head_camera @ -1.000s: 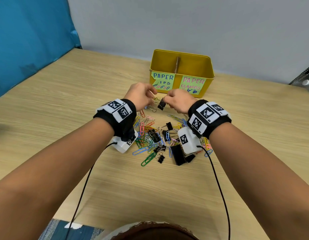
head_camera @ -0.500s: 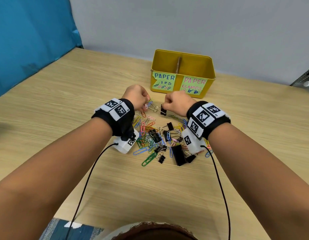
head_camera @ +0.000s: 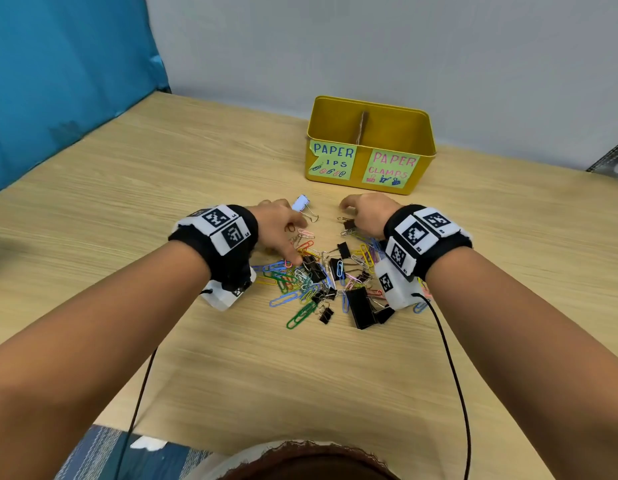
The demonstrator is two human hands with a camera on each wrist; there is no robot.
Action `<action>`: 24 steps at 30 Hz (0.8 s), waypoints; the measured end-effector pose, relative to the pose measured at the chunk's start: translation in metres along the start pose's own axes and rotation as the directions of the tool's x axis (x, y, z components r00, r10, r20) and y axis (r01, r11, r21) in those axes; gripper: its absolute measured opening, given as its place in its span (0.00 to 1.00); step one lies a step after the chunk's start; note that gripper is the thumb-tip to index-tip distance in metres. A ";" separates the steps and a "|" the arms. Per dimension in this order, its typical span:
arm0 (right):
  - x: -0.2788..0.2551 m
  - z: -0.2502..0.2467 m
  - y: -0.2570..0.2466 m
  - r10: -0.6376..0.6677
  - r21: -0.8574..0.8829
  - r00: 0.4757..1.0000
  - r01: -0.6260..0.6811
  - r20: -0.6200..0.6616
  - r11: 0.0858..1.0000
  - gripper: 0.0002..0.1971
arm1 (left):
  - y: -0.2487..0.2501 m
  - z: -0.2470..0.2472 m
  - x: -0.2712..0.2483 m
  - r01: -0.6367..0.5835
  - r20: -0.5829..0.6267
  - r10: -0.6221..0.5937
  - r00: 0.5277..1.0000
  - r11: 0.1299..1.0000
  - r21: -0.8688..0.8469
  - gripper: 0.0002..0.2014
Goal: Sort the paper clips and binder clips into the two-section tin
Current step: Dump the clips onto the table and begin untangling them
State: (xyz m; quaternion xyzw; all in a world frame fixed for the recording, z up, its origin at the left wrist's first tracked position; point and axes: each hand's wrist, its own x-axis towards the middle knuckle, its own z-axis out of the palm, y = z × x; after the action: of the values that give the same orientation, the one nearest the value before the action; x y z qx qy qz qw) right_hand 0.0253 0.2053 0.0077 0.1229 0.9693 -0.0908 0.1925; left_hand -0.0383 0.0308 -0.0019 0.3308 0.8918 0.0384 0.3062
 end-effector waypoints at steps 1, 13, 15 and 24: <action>-0.001 0.000 0.002 0.007 -0.010 1.000 -0.007 -0.018 1.000 0.26 | -0.002 0.000 -0.003 0.000 0.045 -0.001 0.999 1.000 0.017 0.44; 0.000 0.011 -0.061 -0.252 -0.013 0.964 0.254 0.083 0.967 0.22 | 0.004 0.012 -0.015 0.035 -0.051 -0.032 0.998 0.997 0.068 0.25; 0.004 0.015 -0.064 -0.267 -0.075 0.956 0.276 0.119 0.958 0.30 | 0.001 0.012 -0.016 0.048 -0.073 -0.045 0.996 0.998 0.030 0.21; 0.001 0.013 -0.068 -0.267 -0.051 0.954 0.275 0.135 0.960 0.16 | -0.019 0.012 -0.004 0.099 -0.050 -0.122 0.991 0.940 -0.325 0.11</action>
State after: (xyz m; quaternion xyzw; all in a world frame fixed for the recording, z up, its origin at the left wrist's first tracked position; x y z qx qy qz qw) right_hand 0.0100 0.1378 0.0042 -0.0239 0.9654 -0.0904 0.2434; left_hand -0.0401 0.0120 -0.0146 0.2242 0.9009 0.1777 0.3264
